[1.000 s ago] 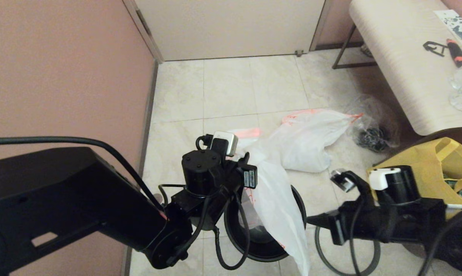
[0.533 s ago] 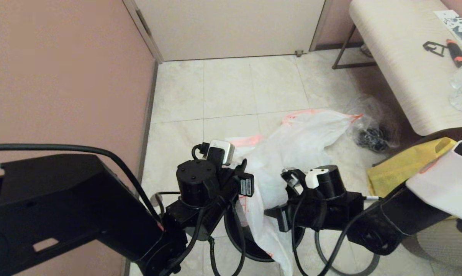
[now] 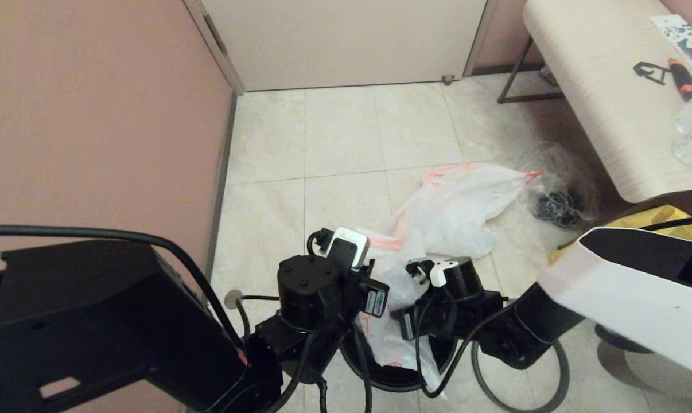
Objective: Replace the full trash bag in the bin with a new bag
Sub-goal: Put the new garbage bag on the trash can
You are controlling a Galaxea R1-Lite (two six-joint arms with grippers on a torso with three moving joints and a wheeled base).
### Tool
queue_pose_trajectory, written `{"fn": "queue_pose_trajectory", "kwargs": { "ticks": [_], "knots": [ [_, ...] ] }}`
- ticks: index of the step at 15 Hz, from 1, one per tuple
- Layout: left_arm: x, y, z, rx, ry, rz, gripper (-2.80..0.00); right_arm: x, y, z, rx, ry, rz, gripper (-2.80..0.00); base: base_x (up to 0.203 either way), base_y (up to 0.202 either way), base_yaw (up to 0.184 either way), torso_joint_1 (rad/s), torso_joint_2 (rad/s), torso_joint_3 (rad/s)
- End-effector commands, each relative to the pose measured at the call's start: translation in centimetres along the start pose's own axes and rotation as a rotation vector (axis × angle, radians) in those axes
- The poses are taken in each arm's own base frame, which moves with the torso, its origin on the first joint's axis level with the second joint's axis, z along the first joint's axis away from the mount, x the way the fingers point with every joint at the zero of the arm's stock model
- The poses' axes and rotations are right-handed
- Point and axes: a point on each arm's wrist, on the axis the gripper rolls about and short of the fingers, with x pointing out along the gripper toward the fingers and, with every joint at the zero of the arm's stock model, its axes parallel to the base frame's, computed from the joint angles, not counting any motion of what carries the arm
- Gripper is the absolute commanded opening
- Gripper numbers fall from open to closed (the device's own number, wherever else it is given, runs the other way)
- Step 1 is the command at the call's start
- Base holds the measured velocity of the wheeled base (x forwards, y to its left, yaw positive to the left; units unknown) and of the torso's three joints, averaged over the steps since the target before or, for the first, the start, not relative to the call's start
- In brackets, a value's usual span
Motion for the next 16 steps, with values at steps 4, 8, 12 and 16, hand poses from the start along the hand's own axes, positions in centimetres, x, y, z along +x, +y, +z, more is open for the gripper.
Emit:
{"fn": "queue_pose_trajectory", "kwargs": {
  "ticks": [4,8,12,16],
  "knots": [
    [-0.2,-0.4,-1.0,0.012,0.026,-0.004,0.0,1.6,-0.5,0.2,-0.001,-0.031,-0.066,-2.8,0.0,0.0,0.0,0.0,0.0,0.0],
    [-5.0,0.8,0.1,0.027,0.042,-0.016,0.0,2.5,-0.1,0.7,-0.018,-0.12,-0.181,-2.8,0.0,0.0,0.0,0.0,0.0,0.0],
    [-11.0,3.0,2.9,-0.015,-0.041,-0.037,0.0,4.6,0.4,-0.7,-0.125,-0.124,-0.305,-2.8,0.0,0.0,0.0,0.0,0.0,0.0],
    [-15.9,4.2,7.6,-0.085,-0.203,-0.019,0.0,7.5,-0.8,-3.0,-0.208,-0.072,-0.346,-2.8,0.0,0.0,0.0,0.0,0.0,0.0]
  ]
}}
